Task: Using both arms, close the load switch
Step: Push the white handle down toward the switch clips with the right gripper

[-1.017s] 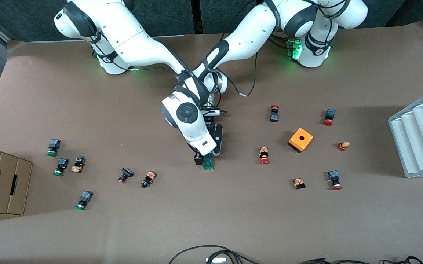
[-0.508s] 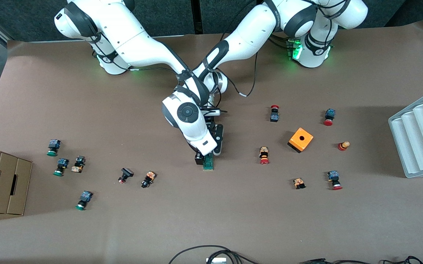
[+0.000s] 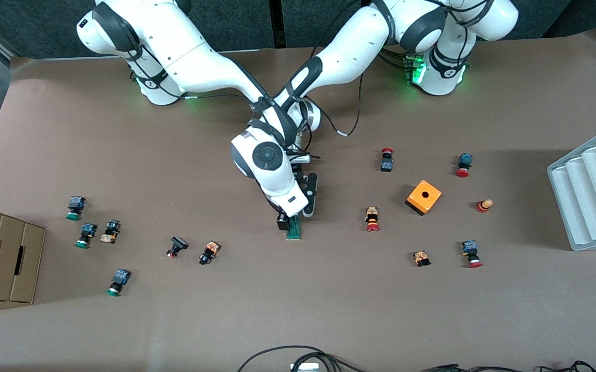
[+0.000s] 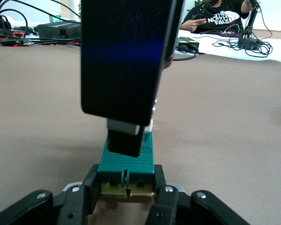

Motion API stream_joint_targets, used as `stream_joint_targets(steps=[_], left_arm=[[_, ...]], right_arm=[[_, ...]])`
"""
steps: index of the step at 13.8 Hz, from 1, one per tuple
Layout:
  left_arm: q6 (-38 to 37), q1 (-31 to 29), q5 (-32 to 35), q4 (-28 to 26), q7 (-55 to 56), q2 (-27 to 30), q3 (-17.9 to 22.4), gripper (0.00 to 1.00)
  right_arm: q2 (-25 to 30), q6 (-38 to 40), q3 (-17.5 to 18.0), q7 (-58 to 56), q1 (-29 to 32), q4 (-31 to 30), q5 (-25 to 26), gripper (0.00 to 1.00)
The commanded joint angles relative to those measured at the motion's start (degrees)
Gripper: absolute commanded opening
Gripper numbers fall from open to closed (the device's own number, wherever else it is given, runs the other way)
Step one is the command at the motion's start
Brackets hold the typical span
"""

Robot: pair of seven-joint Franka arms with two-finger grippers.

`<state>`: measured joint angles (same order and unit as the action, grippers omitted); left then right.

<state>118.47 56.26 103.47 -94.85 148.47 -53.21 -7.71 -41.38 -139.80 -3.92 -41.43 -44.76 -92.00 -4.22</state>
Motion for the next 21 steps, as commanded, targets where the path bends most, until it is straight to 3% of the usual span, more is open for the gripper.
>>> stream_joint_targets(steps=[1, 14, 18, 21], left_arm=[[-0.1, 0.8, 0.2, 1.2, 1.7, -1.5, 0.2, 0.29], [-0.1, 0.7, 0.2, 1.2, 1.7, -1.5, 0.2, 0.29], [-0.1, 0.7, 0.2, 1.2, 1.7, -1.5, 0.2, 0.29], [-0.1, 0.7, 0.2, 1.2, 1.7, -1.5, 0.2, 0.29]], right_arm=[[-0.9, -1.0, -0.5, 1.1, -0.7, 0.6, 0.8, 0.99], [-1.3, -2.2, -0.6, 0.3, -0.8, 0.8, 1.3, 0.99], [-1.4, -2.9, -0.6, 0.1, -0.9, 0.8, 5.7, 0.99], [-1.4, -3.0, -0.6, 0.2, -1.0, 0.8, 5.5, 0.99]])
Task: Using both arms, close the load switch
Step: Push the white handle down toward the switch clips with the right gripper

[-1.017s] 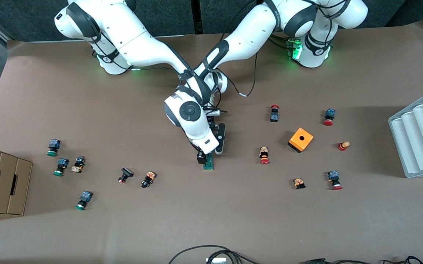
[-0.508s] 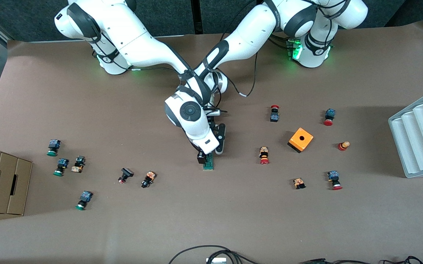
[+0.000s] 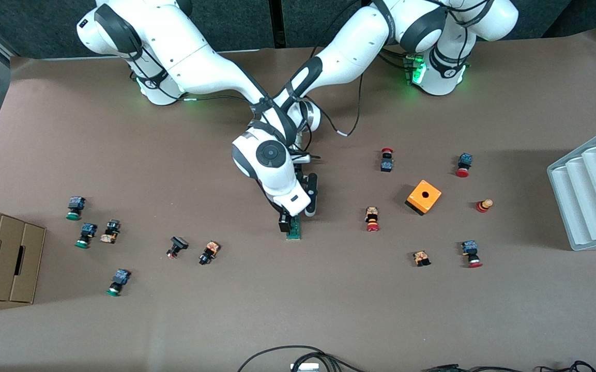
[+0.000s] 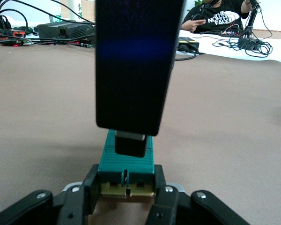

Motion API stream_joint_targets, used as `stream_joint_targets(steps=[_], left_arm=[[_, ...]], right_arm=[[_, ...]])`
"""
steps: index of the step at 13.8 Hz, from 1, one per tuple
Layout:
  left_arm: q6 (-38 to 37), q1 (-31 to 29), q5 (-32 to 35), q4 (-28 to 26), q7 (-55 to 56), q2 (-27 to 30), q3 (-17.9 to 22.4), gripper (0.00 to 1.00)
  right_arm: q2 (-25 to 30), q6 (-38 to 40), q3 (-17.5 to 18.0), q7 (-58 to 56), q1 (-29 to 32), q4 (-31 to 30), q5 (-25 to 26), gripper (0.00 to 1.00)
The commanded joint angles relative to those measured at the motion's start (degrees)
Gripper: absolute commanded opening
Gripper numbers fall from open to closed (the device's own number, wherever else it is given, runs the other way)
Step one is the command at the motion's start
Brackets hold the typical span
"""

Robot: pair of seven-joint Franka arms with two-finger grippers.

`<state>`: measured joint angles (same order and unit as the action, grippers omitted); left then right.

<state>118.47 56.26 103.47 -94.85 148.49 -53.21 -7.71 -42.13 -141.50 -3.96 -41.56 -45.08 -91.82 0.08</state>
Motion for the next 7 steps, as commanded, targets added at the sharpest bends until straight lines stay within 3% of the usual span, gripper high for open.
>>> stream_joint_targets(steps=[1, 7], left_arm=[[-0.1, 0.7, 0.2, 1.2, 1.7, -1.5, 0.2, 0.29], [-0.1, 0.7, 0.2, 1.2, 1.7, -1.5, 0.2, 0.29]], right_arm=[[-0.8, -1.7, -0.6, 0.6, -0.8, 0.6, 1.1, 0.99], [-1.2, -2.5, -0.6, 0.8, -0.8, 0.6, 1.1, 0.99]])
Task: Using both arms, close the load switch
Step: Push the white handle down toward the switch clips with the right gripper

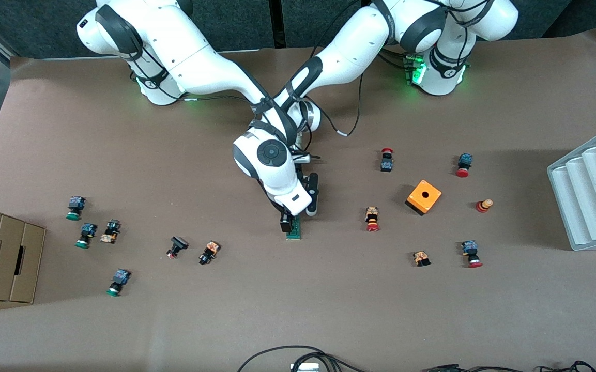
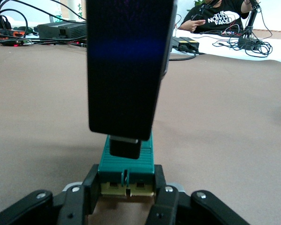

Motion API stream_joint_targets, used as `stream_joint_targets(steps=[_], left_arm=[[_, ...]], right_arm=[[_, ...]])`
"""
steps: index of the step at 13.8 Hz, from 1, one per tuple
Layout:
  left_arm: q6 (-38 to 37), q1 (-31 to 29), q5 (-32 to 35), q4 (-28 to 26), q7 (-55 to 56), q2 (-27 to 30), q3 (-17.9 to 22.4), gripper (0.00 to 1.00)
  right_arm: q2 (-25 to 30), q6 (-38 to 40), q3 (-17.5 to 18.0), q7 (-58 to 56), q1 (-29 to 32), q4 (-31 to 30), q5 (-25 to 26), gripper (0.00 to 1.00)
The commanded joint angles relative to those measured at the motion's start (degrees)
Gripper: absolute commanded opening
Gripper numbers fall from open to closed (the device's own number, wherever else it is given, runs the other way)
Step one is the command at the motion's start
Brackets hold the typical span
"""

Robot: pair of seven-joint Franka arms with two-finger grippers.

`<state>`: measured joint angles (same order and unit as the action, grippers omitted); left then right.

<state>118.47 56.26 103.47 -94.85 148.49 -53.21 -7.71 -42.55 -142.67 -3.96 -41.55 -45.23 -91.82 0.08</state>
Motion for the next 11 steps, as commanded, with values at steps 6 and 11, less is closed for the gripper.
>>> stream_joint_targets(steps=[6, 11], left_arm=[[-0.1, 0.7, 0.2, 1.2, 1.7, -1.5, 0.2, 0.29], [-0.1, 0.7, 0.2, 1.2, 1.7, -1.5, 0.2, 0.29]], right_arm=[[-0.8, -1.4, -0.6, 0.2, -0.7, 0.6, 1.4, 0.84], [-0.5, -1.4, -0.6, 0.2, -0.7, 0.7, 1.4, 0.77]])
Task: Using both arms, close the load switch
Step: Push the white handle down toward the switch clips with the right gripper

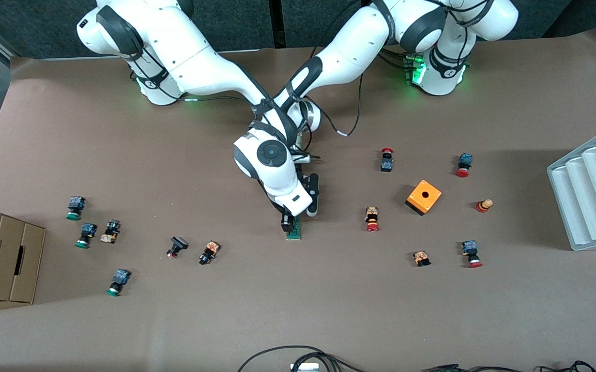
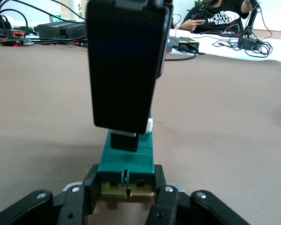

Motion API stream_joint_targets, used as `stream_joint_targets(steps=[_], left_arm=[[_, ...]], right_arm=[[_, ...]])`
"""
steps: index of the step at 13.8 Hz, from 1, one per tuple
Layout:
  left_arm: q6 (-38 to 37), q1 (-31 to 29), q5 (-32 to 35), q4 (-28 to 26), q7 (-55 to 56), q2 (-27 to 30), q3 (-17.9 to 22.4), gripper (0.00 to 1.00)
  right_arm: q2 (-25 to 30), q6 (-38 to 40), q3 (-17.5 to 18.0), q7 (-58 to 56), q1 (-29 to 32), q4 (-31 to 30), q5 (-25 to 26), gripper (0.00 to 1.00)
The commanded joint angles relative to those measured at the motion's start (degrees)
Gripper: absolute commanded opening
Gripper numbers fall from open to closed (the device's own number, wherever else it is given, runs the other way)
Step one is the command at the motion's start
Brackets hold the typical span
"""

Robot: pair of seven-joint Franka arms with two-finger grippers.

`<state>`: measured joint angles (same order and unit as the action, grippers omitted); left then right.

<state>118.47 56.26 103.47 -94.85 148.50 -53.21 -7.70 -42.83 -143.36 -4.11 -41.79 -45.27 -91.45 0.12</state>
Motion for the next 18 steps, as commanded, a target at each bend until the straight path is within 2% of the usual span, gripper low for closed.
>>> stream_joint_targets(steps=[1, 18], left_arm=[[-0.1, 0.7, 0.2, 1.2, 1.6, -1.5, 0.2, 0.29], [-0.1, 0.7, 0.2, 1.2, 1.7, -1.4, 0.2, 0.29]], right_arm=[[-0.2, -0.6, -0.5, 0.6, -0.6, 0.3, 1.4, 0.77], [0.6, -0.4, -0.6, -0.4, -0.5, 0.8, 1.6, 0.68]])
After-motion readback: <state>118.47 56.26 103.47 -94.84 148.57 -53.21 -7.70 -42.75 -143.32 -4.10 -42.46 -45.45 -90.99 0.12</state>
